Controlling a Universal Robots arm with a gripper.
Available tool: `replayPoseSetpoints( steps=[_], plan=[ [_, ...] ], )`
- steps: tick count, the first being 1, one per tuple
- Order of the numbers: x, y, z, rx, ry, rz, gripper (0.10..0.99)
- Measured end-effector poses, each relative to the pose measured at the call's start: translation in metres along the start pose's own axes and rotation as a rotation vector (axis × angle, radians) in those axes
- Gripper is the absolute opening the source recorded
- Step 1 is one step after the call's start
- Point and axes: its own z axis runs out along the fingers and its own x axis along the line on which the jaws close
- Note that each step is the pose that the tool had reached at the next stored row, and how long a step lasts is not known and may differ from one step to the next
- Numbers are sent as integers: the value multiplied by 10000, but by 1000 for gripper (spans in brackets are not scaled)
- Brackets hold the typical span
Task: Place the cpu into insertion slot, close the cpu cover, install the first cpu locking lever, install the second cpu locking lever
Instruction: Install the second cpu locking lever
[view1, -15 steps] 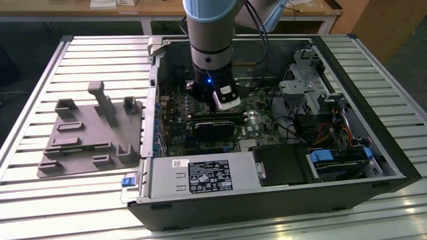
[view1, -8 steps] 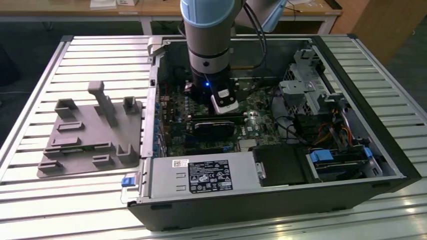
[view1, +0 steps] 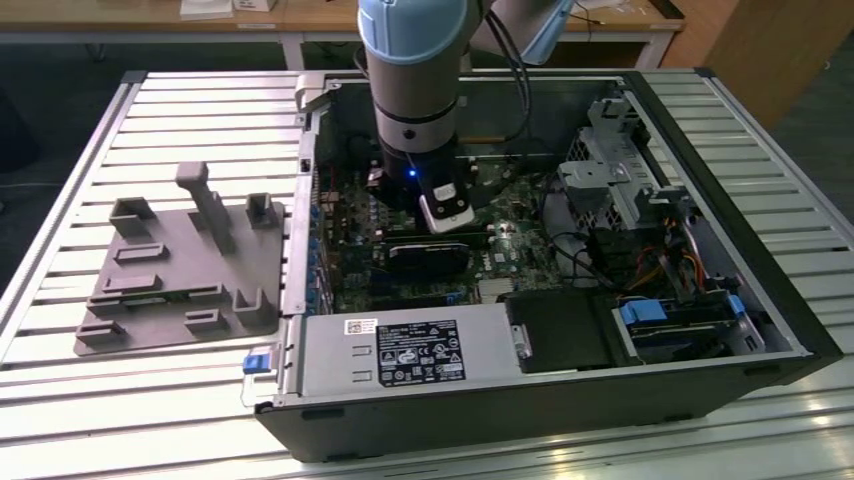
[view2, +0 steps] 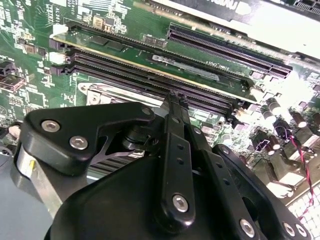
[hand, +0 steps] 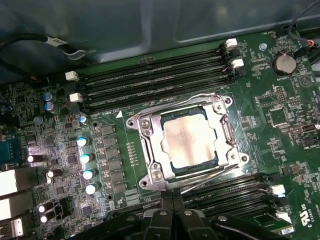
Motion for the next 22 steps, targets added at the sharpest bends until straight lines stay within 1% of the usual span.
replayPoseSetpoints(
  steps=[7,12,22],
  plan=[
    [55,-22,8,-33,8,2,102],
    [73,-30,23,-65,19,-8,102],
    [95,-40,60,-225,75,-96,102]
  ],
)
